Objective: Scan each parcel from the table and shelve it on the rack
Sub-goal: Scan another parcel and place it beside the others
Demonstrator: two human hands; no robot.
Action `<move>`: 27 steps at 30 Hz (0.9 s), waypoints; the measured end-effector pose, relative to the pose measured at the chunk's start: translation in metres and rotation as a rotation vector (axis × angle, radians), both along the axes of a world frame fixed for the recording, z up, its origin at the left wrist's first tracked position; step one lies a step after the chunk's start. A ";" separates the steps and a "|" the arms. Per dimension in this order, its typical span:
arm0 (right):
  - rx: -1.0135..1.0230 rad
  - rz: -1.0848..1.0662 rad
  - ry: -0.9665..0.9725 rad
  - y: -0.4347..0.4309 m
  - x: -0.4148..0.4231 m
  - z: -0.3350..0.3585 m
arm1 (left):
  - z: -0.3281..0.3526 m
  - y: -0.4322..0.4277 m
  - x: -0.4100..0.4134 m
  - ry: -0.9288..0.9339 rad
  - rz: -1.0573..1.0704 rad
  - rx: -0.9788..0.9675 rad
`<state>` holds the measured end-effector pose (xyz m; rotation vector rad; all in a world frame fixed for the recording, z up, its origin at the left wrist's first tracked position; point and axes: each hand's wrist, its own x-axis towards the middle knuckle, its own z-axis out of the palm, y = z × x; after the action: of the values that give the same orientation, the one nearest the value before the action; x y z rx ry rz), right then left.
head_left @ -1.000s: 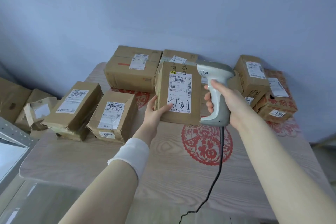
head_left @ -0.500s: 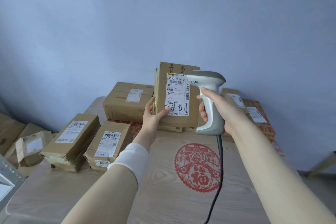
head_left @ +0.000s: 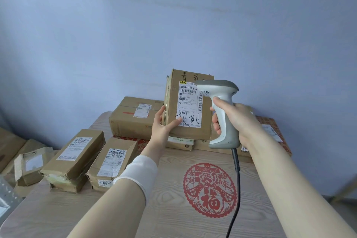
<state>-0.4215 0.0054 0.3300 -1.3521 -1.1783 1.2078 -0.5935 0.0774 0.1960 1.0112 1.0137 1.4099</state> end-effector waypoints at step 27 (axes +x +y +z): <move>-0.019 0.021 -0.014 0.000 0.013 -0.007 | -0.004 -0.003 0.004 -0.007 0.022 -0.040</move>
<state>-0.4089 0.0053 0.3234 -1.3669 -1.1962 1.2289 -0.5897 0.0746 0.1923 0.9684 1.0468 1.4045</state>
